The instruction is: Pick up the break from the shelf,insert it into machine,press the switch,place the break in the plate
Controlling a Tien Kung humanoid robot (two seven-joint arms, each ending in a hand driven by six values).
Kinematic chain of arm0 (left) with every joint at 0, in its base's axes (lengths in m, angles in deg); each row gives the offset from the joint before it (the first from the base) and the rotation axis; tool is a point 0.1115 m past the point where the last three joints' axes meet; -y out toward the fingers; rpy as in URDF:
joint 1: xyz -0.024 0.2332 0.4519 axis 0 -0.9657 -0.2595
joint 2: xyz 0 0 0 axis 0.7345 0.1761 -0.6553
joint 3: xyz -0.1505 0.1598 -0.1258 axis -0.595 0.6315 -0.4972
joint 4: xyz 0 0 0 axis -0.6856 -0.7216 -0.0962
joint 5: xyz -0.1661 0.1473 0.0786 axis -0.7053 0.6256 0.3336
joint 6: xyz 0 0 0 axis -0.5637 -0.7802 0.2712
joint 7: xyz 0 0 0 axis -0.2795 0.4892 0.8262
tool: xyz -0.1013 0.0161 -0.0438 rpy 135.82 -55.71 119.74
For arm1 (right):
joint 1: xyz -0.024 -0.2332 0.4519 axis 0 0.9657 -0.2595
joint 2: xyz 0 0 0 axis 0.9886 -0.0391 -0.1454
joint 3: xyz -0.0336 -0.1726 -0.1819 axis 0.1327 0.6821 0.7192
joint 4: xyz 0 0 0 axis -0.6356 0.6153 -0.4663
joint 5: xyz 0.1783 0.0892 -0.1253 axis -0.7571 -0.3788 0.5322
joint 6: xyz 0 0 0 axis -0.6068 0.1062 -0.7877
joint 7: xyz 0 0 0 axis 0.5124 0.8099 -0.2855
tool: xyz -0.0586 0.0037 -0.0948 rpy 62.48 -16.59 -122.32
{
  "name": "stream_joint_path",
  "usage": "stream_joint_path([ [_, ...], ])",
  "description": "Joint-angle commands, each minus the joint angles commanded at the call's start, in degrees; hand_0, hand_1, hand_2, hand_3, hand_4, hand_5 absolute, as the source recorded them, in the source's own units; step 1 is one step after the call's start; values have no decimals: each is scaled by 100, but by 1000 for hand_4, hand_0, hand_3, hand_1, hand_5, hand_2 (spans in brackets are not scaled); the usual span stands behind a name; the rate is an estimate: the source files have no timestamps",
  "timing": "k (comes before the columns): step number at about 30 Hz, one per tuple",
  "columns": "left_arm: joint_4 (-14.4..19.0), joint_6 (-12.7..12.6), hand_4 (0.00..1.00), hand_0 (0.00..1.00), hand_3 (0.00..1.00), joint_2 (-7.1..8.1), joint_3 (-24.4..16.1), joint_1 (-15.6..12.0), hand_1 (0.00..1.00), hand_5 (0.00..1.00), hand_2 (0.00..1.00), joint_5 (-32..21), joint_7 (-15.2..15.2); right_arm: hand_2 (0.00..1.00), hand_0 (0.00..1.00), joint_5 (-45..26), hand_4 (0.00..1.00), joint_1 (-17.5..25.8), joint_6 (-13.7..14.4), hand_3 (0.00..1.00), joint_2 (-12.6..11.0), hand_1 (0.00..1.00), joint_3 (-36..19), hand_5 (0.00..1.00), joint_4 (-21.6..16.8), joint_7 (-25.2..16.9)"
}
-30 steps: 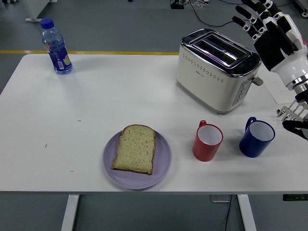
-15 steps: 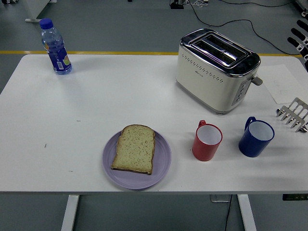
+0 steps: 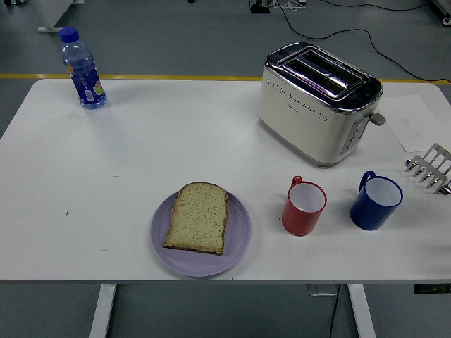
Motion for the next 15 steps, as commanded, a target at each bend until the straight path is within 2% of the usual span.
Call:
stream_joint_path([
  [8, 0, 11, 278, 685, 566, -22, 21, -6, 693, 830, 676, 10, -5, 763, 829, 114, 534, 330, -72, 727, 177, 776, -253, 346, 1, 45],
  [15, 0, 22, 278, 685, 566, -33, -5, -18, 693, 830, 675, 68, -4, 762, 829, 215, 531, 546, -80, 727, 632, 775, -603, 352, 71, 23],
])
